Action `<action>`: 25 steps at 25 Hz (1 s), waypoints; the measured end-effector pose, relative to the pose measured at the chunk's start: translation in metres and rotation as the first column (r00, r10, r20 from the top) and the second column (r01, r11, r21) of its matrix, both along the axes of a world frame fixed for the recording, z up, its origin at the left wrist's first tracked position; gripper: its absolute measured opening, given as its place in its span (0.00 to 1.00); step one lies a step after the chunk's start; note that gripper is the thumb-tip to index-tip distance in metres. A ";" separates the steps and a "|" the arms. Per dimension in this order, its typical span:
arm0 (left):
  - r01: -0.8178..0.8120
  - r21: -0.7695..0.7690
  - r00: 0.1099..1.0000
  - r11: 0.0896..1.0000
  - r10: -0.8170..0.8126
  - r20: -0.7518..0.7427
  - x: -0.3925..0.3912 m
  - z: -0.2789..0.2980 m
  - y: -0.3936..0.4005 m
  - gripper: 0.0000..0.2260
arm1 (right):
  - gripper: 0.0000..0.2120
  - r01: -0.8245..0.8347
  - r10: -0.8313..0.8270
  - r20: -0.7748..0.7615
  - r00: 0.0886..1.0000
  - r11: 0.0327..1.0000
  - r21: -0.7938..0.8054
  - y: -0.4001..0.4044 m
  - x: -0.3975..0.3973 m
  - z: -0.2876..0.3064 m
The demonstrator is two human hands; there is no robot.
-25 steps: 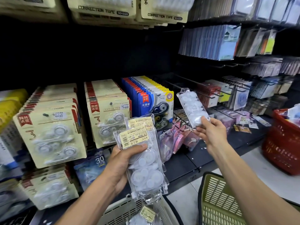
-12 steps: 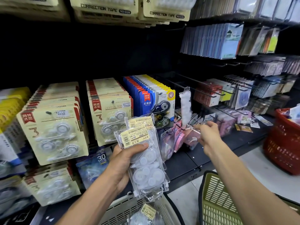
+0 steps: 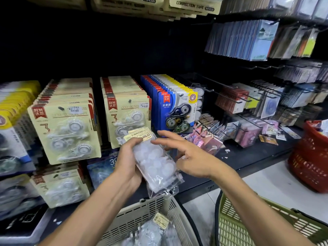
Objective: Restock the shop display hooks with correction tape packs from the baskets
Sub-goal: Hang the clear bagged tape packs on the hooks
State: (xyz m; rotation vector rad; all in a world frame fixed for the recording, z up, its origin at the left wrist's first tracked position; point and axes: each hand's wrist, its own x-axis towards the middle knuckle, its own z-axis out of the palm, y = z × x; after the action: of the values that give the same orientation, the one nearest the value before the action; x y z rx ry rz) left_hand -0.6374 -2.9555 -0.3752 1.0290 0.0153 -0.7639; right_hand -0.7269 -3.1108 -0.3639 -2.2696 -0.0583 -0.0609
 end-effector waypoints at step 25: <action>0.117 0.281 0.986 0.953 -0.145 0.080 -0.001 -0.001 -0.003 0.28 | 0.16 0.036 -0.002 0.148 0.989 0.974 -0.226 -0.015 -0.010 0.000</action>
State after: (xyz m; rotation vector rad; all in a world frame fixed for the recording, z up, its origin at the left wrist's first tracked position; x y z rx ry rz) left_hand -0.6387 -2.9586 -0.3759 1.3430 -0.0340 -0.8457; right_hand -0.7367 -3.1257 -0.3643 -2.4921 -0.1272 -0.2431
